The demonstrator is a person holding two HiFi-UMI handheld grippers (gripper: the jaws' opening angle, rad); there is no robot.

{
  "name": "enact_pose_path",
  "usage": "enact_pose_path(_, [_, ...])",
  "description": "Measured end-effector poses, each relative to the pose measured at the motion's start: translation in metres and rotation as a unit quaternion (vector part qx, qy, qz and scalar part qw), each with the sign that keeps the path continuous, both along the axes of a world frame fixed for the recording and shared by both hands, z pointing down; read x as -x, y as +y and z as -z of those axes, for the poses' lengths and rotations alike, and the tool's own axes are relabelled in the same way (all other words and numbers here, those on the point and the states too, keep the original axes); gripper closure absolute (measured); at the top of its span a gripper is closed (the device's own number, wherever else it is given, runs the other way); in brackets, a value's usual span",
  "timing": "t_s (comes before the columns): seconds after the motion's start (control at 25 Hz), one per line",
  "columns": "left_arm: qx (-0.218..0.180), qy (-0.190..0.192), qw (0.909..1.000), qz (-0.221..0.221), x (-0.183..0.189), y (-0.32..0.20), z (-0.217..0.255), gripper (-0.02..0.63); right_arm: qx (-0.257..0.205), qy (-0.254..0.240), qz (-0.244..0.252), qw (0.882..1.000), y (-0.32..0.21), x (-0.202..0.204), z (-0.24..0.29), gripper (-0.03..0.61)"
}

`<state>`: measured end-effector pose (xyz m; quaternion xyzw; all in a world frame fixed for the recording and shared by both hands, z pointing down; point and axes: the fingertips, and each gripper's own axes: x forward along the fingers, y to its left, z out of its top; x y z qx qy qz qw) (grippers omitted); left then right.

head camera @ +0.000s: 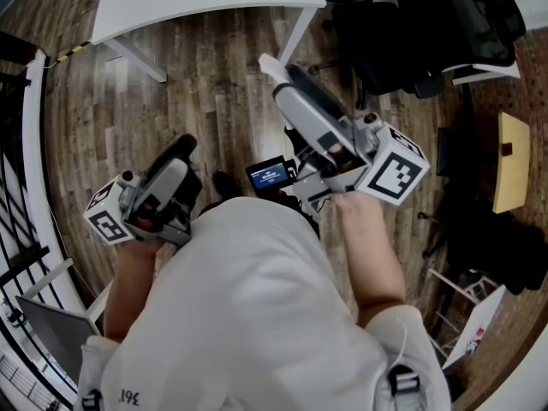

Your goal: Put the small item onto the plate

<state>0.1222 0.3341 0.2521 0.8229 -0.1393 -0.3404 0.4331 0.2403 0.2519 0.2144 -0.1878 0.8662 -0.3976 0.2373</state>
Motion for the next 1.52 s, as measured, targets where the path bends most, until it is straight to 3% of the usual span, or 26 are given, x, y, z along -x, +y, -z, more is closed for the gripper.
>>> enact_pose_path(1.0, [0.003,0.018,0.9998,0.005,0.102,0.016,-0.015,0.433,-0.003,0.029,0.000,1.000,0.009,0.101,-0.007,0.256])
enact_pose_path(1.52, [0.017,-0.002,0.9974,0.070,0.140,-0.025,-0.023,0.433,0.008,0.011,0.048,0.999,-0.053,0.139,-0.024,0.256])
